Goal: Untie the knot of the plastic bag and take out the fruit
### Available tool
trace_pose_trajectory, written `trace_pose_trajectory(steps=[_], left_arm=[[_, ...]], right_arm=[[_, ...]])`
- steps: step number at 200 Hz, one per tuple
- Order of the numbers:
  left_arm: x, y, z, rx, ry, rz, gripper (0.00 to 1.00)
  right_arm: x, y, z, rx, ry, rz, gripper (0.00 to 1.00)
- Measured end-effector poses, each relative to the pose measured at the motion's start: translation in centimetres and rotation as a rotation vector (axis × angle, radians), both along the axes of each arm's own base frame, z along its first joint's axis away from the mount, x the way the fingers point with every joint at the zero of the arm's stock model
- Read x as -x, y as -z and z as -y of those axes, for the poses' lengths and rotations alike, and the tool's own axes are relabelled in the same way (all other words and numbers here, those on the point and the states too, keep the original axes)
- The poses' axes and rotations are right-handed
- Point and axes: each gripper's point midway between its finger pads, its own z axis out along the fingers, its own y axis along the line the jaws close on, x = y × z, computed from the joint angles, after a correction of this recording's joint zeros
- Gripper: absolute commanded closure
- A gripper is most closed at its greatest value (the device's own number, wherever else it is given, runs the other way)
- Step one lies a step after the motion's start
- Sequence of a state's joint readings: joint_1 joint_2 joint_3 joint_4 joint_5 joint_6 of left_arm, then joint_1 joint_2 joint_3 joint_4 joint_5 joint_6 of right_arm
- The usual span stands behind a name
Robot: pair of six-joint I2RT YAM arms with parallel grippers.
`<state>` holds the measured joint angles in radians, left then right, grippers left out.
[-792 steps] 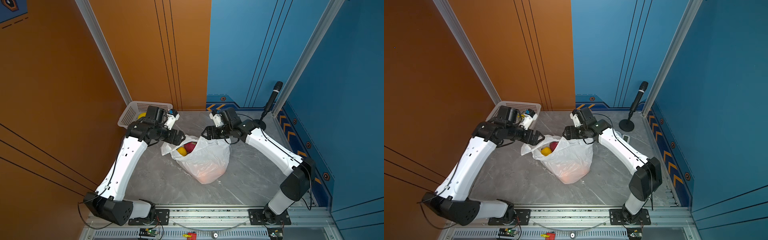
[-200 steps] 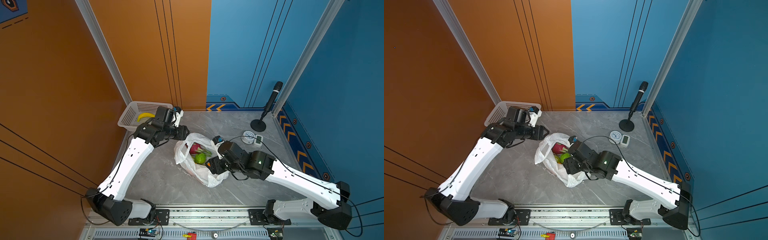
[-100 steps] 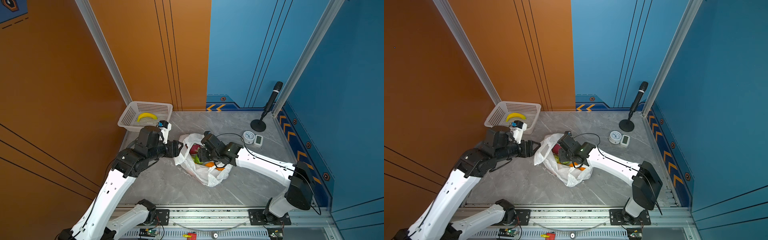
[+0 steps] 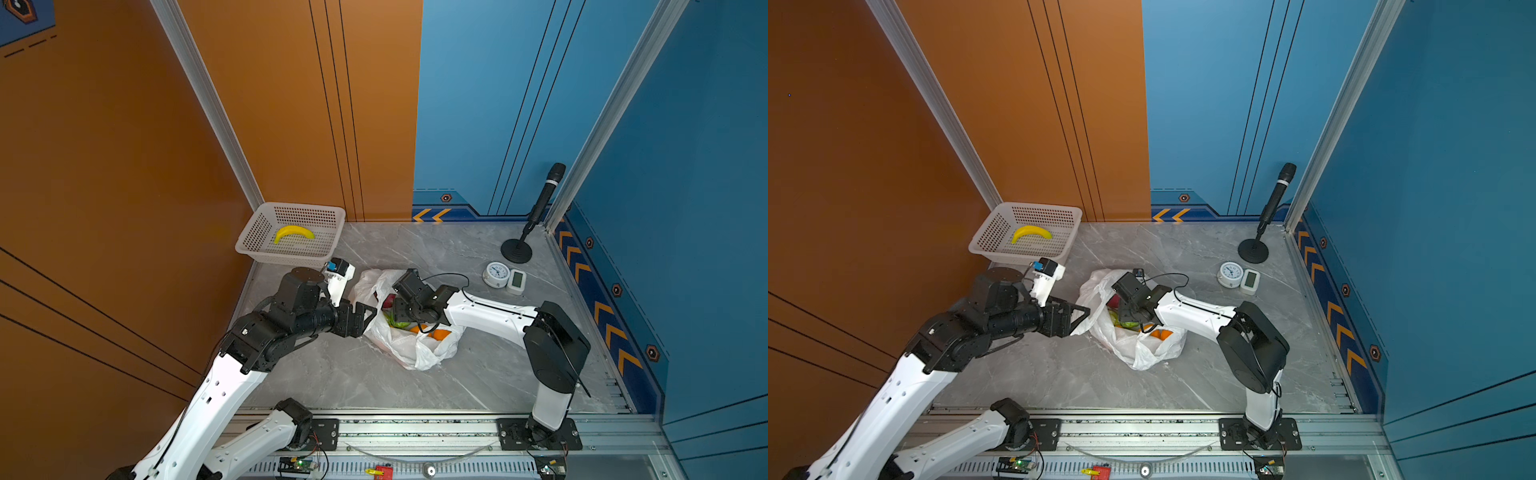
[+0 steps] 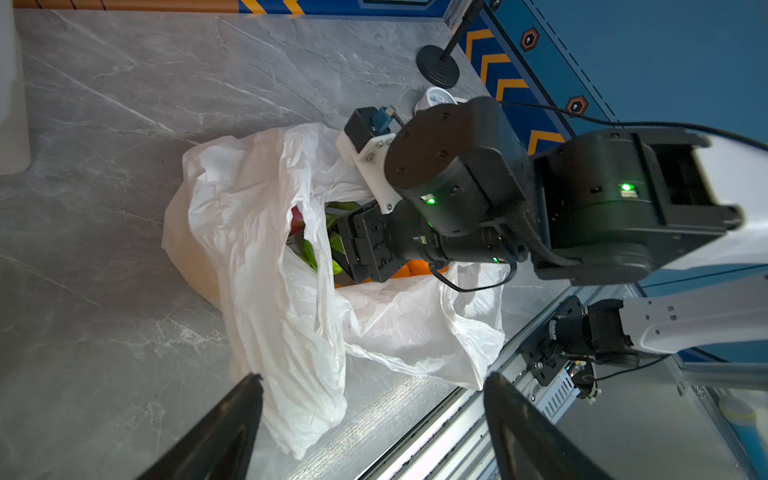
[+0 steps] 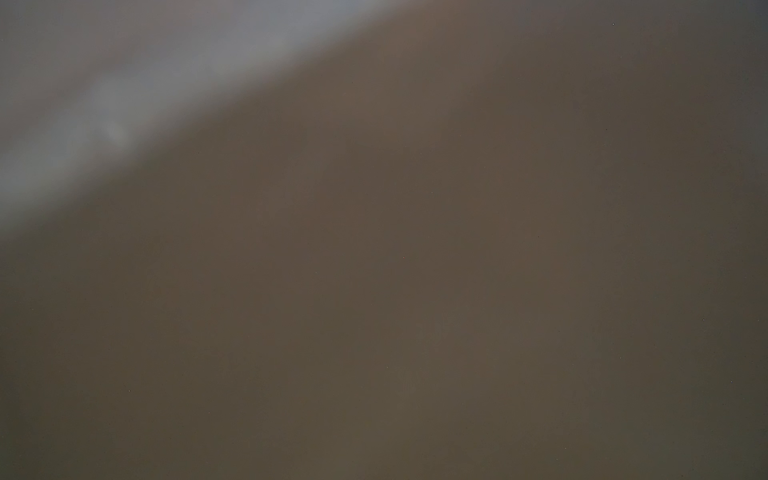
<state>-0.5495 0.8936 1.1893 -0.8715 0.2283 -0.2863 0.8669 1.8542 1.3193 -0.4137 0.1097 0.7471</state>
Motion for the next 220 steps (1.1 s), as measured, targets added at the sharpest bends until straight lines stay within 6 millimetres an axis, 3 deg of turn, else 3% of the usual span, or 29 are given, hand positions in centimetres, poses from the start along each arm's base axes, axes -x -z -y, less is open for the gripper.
trace_pose_trajectory(steps=[47,69,95,128,158,188,220], left_arm=[[1.1,0.5,1.4,-0.039,0.121,0.031,0.16],[1.3,0.8,1.9,-0.06,0.166,0.04,0.15],[1.5,1.4,2.4,-0.078,0.207,0.047,0.15],[1.5,1.9,2.5,-0.1,0.228,0.049,0.16],[1.5,2.1,2.7,-0.107,0.246,0.056,0.15],[1.3,1.9,3.0,-0.102,0.26,0.072,0.15],[1.0,1.7,3.4,-0.091,0.268,0.083,0.15]], right_arm=[[-0.9,1.6,-0.8,-0.012,0.014,-0.025,0.24],[-1.0,2.4,-1.2,-0.021,0.01,-0.044,0.25],[-1.1,3.4,-1.7,-0.027,0.008,-0.071,0.35],[-1.3,3.2,-2.0,-0.055,0.013,-0.08,0.53],[-1.2,3.2,-2.1,-0.058,0.011,-0.081,0.56],[-0.9,1.8,-2.0,-0.081,0.005,-0.069,0.57],[-0.4,-2.4,-1.6,-0.15,-0.003,-0.017,0.57]])
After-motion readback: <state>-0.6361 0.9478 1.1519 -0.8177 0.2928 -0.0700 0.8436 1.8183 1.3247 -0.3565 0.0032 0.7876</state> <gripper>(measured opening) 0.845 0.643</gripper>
